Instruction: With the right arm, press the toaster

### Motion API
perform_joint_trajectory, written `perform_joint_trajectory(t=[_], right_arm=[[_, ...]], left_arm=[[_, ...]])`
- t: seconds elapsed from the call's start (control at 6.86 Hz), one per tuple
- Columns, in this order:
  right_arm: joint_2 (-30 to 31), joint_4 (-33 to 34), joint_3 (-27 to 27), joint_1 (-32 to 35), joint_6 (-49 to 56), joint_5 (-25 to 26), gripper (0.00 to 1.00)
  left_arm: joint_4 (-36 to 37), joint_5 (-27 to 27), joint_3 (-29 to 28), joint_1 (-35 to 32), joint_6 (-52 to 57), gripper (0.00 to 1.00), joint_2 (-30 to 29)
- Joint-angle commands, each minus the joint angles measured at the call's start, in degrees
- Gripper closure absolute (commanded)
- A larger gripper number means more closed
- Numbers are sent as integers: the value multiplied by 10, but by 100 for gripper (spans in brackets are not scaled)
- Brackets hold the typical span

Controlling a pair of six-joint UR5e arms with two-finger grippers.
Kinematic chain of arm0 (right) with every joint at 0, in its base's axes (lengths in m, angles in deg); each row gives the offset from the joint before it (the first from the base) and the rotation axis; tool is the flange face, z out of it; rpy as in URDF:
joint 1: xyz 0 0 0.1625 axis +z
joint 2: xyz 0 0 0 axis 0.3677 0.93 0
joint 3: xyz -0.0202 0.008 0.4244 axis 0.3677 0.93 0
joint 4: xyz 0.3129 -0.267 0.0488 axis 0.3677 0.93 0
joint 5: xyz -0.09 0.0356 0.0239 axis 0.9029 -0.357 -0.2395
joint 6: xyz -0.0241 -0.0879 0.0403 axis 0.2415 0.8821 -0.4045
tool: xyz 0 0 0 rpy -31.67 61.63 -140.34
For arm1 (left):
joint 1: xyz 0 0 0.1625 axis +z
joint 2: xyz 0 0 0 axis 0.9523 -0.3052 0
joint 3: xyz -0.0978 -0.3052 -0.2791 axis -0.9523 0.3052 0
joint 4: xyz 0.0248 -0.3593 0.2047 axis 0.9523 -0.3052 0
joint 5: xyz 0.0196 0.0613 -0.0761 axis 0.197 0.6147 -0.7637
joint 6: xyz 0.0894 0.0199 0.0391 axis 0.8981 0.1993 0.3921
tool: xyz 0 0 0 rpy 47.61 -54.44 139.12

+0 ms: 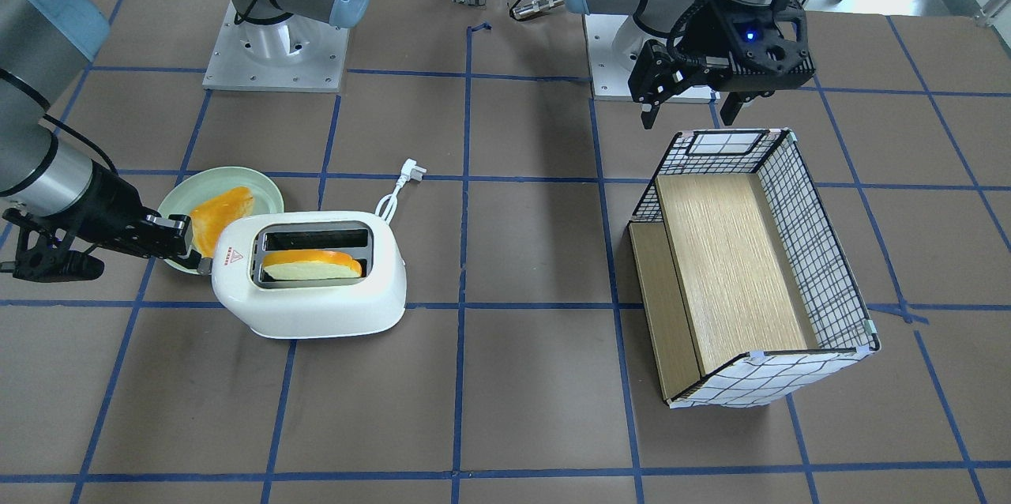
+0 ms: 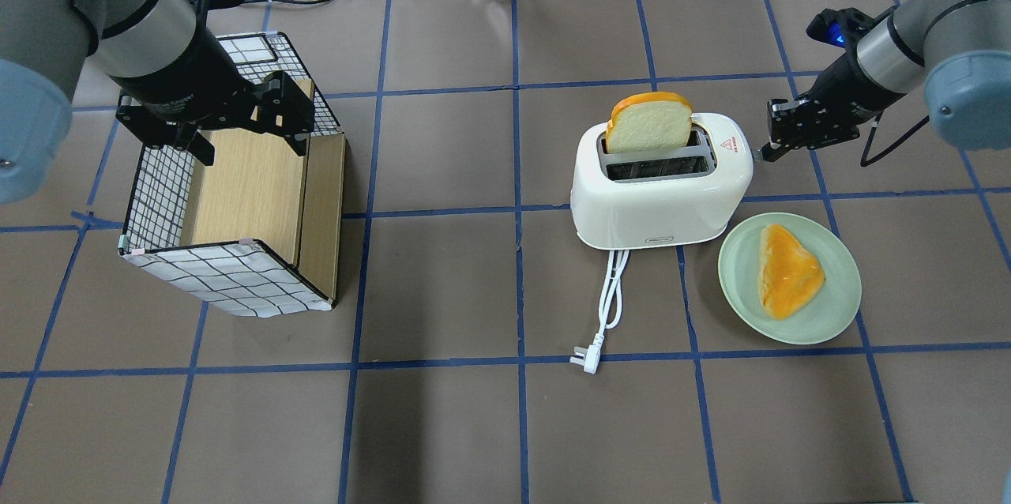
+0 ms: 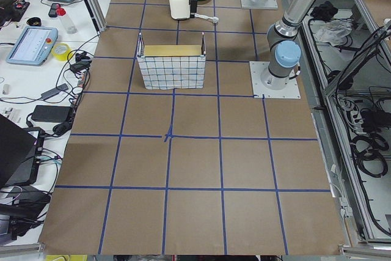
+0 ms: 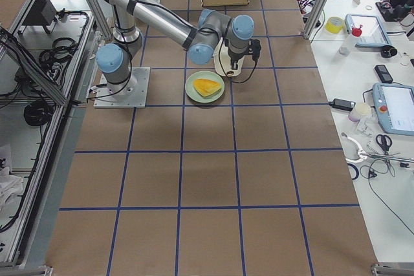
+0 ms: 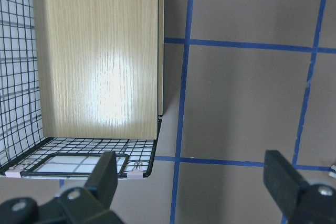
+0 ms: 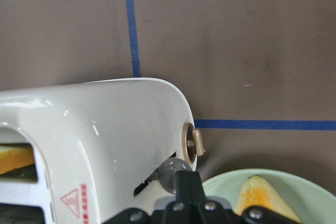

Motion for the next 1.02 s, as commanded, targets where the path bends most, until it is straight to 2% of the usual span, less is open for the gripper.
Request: perform_joint_trajectory(t=[0.0,0.44,0.58,0.88], right_arm=[[33,-39,29,5,-5,28,100],[54,-192,173,46,-18,114,100],[53,-219,213,80,-46,153,100],[54,-235,235,157,-132,177,100]], left_arm=[[0,0,0,0,0,0,0],[0,0,0,0,0,0,0],[0,-1,0,0,0,0,0],[0,-1,0,0,0,0,0]])
